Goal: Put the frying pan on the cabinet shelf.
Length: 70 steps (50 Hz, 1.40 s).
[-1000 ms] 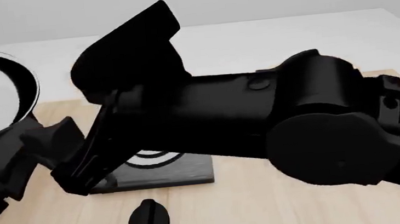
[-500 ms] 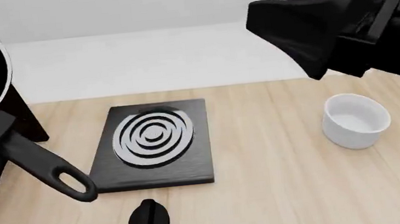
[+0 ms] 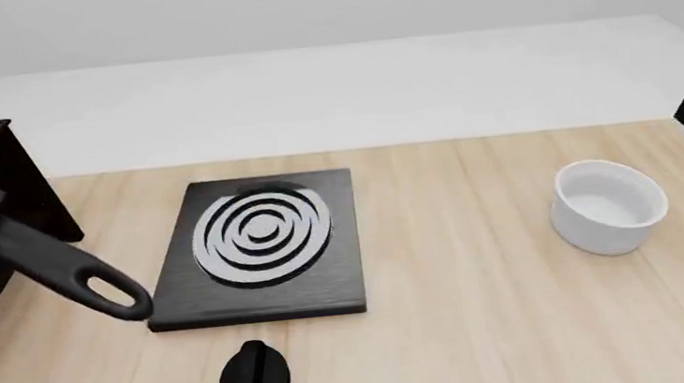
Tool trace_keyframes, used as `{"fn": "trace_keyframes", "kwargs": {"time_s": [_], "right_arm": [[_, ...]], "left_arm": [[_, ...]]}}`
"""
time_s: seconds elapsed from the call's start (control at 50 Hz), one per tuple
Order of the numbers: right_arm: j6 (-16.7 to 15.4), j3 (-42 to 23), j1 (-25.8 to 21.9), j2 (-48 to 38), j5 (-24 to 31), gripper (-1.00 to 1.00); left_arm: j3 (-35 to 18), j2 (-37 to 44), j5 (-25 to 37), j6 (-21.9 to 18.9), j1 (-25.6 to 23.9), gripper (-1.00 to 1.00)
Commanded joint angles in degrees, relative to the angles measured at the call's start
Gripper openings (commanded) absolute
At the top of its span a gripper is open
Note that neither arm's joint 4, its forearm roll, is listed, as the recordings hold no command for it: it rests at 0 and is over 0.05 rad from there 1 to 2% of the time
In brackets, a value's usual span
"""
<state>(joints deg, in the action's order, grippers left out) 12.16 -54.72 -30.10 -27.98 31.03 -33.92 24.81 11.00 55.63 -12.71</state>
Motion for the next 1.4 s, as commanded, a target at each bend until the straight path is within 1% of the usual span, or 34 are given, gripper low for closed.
{"fn": "trace_keyframes", "kwargs": {"time_s": [0.02, 0.1, 0.18, 0.22, 0.32, 0.42, 0.5, 0.58, 0.72, 0.78, 0.84, 0.88, 0.9, 0.94, 1.1, 1.12, 1.14, 1.16, 1.18, 1.22, 1.24, 1.3, 1.4], "right_arm": [[1.08, 3.98, 6.01, 9.37, 6.11, 1.0], [0.94, 5.61, 6.79, 11.65, 7.69, 1.0], [1.35, 7.51, 7.55, 14.0, 9.39, 1.0], [1.01, 8.15, 7.8, 14.89, 10.33, 1.0], [1.65, 7.87, 9.16, 15.76, 11.46, 1.0], [1.74, 8.23, 9.29, 15.89, 11.29, 1.0], [1.86, 8.76, 9.16, 15.9, 11.03, 1.0], [2.1, 8.83, 9.31, 16.15, 11.44, 1.0], [2.06, 9.36, 9.8, 16.97, 12.39, 1.0], [2.35, 9.7, 9.81, 17.21, 12.56, 1.0], [2.37, 9.86, 9.71, 17.26, 12.7, 1.0], [2.42, 9.99, 9.73, 17.28, 12.7, 1.0], [2.48, 10.08, 9.8, 17.3, 12.71, 1.0], [2.46, 10.29, 9.83, 17.4, 12.73, 1.0], [2.73, 11.02, 9.78, 17.51, 12.53, 1.0], [2.8, 11.04, 9.83, 17.55, 12.52, 1.0], [2.93, 11.38, 9.8, 17.6, 12.41, 1.0], [2.94, 11.68, 9.67, 17.58, 12.3, 1.0], [2.95, 11.83, 9.59, 17.57, 12.19, 1.0], [3.13, 11.76, 9.66, 17.57, 12.24, 1.0], [3.21, 11.63, 9.71, 17.64, 12.31, 1.0], [3.32, 11.7, 9.74, 17.66, 12.26, 1.0], [3.32, 11.36, 9.73, 16.93, 11.68, 1.0]], "left_arm": [[-1.36, 0.88, -1.21, -1.55, 3.18, -1.0], [-1.15, 1.29, -2.04, -0.82, 4.56, -1.0], [0.21, 2.56, -4.68, 0.73, 6.7, -1.0], [0.13, 3.97, -5.84, 0.39, 7.84, -1.0], [-0.73, 6.75, -7.92, 1.06, 9.53, -1.0], [-1.73, 8.26, -9.0, 1.98, 10.22, -1.0], [-1.61, 11.09, -12.19, 3.78, 12.69, -1.0], [-3.02, 13.04, -12.68, 3.11, 13.46, -1.0], [-5.56, 16.85, -14.17, 3.17, 15.16, -1.0], [-6.79, 18.91, -15.44, 3.68, 16.91, -1.0], [-6.37, 20.48, -17.41, 5.32, 18.07, -1.0], [-4.52, 21.54, -20.11, 8.14, 18.98, -1.0], [-4.27, 22.18, -20.92, 8.53, 19.87, -1.0], [-4.55, 22.84, -20.99, 7.69, 20.81, -1.0], [-4.27, 24.08, -22.2, 8.16, 22.76, -1.0], [-4.27, 24.33, -22.48, 8.35, 22.98, -1.0], [-3.23, 25.82, -25.35, 11.67, 24.26, -1.0], [-3.67, 26.18, -25.51, 11.81, 24.52, -1.0], [-4.98, 26.63, -24.7, 10.47, 25.0, -1.0], [-5.53, 27.43, -24.82, 10.24, 25.34, -1.0], [-5.67, 27.8, -25.07, 10.3, 25.35, -1.0], [-5.65, 29.9, -27.22, 12.21, 26.98, -1.0], [-6.01, 31.97, -28.4, 12.13, 27.46, -1.0]]}}
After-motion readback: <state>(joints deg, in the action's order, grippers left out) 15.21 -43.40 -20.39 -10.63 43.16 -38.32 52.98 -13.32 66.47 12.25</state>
